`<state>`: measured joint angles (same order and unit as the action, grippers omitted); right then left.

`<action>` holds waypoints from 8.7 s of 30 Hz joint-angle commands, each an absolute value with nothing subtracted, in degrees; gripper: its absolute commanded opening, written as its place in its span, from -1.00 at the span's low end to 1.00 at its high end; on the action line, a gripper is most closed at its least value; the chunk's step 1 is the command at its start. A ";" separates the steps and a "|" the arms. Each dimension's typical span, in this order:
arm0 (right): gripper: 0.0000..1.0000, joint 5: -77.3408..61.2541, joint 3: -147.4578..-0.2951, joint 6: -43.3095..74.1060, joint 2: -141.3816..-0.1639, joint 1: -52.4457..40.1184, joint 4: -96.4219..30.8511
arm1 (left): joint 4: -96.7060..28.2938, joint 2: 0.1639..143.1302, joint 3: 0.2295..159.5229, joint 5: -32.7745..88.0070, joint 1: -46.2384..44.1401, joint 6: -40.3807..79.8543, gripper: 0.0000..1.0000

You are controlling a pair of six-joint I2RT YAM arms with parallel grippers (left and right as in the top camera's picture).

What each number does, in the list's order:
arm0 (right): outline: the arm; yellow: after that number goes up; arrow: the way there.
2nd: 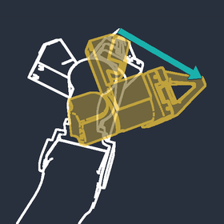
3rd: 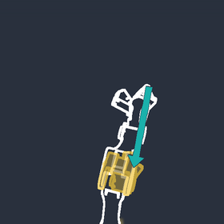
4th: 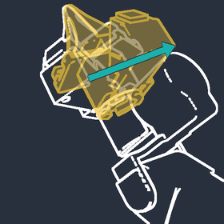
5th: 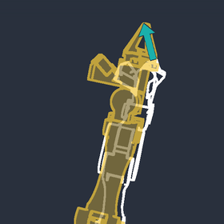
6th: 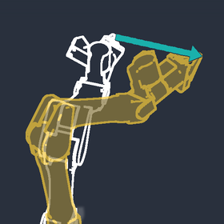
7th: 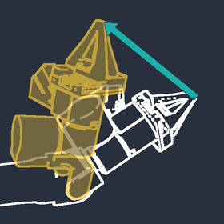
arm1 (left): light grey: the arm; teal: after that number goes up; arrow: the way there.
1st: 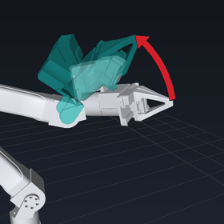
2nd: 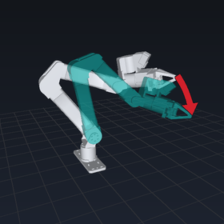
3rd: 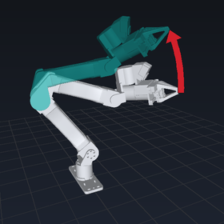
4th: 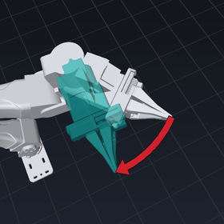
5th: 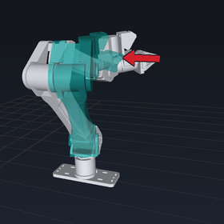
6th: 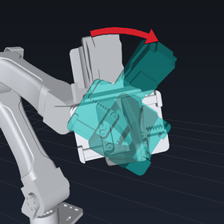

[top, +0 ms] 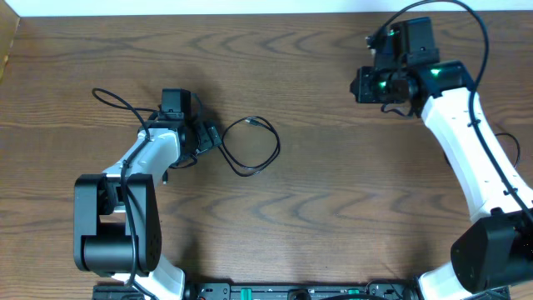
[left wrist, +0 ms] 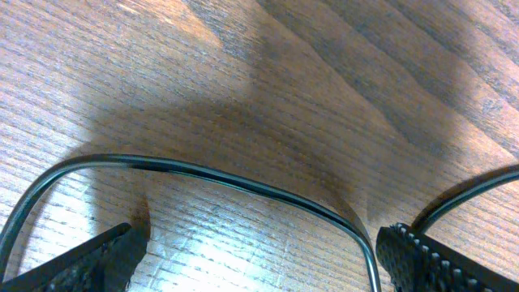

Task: Untangle cables
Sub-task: 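Move the right gripper left toward the black cable loop near the left gripper, then grasp the black cable loop with the right gripper beside the left gripper, then hold the black cable with both grippers and pull them apart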

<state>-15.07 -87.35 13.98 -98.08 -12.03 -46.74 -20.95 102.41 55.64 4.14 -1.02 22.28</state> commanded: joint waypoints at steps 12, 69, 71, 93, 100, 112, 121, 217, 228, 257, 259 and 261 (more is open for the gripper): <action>-0.73 -15.03 -87.05 13.23 -98.83 -22.79 -46.48 | -23.24 107.96 51.20 5.30 -0.45 23.24 0.95; -0.18 -22.68 -84.51 26.15 -122.91 -34.70 -33.19 | -26.04 99.50 55.22 28.93 0.95 25.58 -0.85; -0.15 -22.79 -84.51 26.22 -122.91 -34.83 -32.18 | -26.09 98.98 55.20 28.93 0.95 25.58 -0.85; -0.44 -23.46 -84.51 27.16 -122.93 -38.68 -23.18 | -34.65 99.13 51.77 25.89 0.51 25.61 -0.85; -0.37 -15.31 -84.51 26.04 -122.98 -42.33 -22.90 | -34.24 99.13 51.75 25.89 0.51 25.63 -0.85; -0.33 -7.60 -84.51 26.06 -122.98 -45.47 -22.90 | -34.26 99.13 51.75 25.87 0.51 25.61 -0.85; -0.25 -9.72 -84.51 23.49 -124.77 -45.50 -21.80 | -34.26 99.13 51.75 23.75 0.51 25.61 -0.85; -0.34 -23.92 -86.54 20.51 -122.45 -41.82 -28.73 | -34.70 99.11 52.21 14.68 1.04 22.87 -0.80; -0.09 -30.41 -86.59 25.36 -122.45 -38.04 -28.95 | -37.32 99.11 55.16 38.44 6.52 17.15 -0.85; -0.65 -34.50 -73.78 36.21 -124.53 -35.09 -20.58 | -41.15 99.11 54.98 18.15 6.42 20.91 -0.82; -0.64 -34.57 -73.78 36.21 -124.53 -35.09 -20.64 | -41.15 99.11 54.98 18.15 6.42 20.91 -0.82; -0.48 -36.75 -73.78 36.16 -124.53 -35.09 -21.50 | -41.15 99.11 54.98 18.15 6.42 20.91 -0.82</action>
